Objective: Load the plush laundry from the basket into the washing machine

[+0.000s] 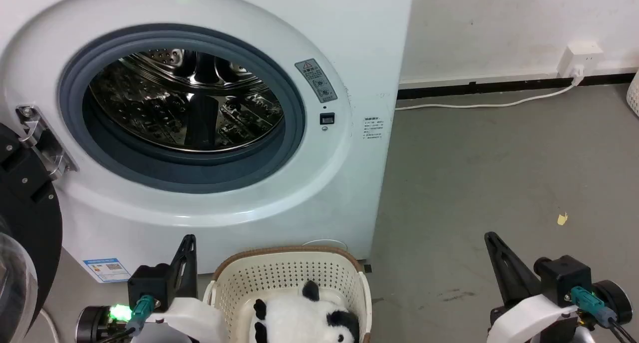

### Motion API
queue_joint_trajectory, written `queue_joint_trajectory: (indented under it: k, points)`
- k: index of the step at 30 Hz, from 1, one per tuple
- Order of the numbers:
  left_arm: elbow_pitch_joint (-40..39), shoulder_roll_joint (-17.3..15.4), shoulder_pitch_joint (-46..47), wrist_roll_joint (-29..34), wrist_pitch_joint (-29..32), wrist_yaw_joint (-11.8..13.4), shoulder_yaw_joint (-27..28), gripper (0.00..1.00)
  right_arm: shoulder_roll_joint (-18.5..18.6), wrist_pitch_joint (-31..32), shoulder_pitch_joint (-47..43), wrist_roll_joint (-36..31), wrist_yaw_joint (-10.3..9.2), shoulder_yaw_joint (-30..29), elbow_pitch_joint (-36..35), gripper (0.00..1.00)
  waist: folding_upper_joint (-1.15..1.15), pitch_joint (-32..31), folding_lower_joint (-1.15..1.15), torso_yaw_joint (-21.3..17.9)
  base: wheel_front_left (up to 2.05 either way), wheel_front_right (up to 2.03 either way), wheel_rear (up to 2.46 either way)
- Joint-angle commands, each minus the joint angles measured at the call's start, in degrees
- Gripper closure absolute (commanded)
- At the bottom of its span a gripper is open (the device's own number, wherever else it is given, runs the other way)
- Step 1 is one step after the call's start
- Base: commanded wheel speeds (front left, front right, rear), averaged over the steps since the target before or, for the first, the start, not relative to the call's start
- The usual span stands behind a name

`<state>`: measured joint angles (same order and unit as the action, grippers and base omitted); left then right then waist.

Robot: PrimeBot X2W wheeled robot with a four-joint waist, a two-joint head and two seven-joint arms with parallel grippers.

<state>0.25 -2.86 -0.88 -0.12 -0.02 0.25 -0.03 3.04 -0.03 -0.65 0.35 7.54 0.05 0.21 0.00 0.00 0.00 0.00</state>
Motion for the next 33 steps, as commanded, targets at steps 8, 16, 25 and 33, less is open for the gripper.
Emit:
queue_joint_trajectory:
  k: [8, 16, 25, 33]
  points:
    - [-0.25, -0.01, 0.88, 0.12, 0.02, -0.25, 0.03, 1.00, -0.16, 0.03, 0.65, -0.35, -0.05, -0.05, -0.21, 1.00, 0.00, 0.00, 0.00, 0.00, 0.00, 0.00, 0.00]
    - [-0.25, -0.01, 0.88, 0.12, 0.02, -0.25, 0.03, 1.00, -0.16, 0.03, 0.65, -0.35, -0.05, -0.05, -0.21, 1.00, 0.00, 0.00, 0.00, 0.00, 0.00, 0.00, 0.00]
    - [-0.25, -0.01, 0.88, 0.12, 0.02, -0.25, 0.03, 1.00, -0.16, 0.03, 0.65, -0.35, -0.05, -0.05, -0.21, 1.00, 0.00, 0.00, 0.00, 0.00, 0.00, 0.00, 0.00]
    - [-0.25, -0.01, 0.88, 0.12, 0.02, -0.25, 0.03, 1.00, -0.16, 0.03, 0.65, -0.35, -0.05, -0.05, -0.21, 1.00, 0.00, 0.00, 0.00, 0.00, 0.00, 0.00, 0.00]
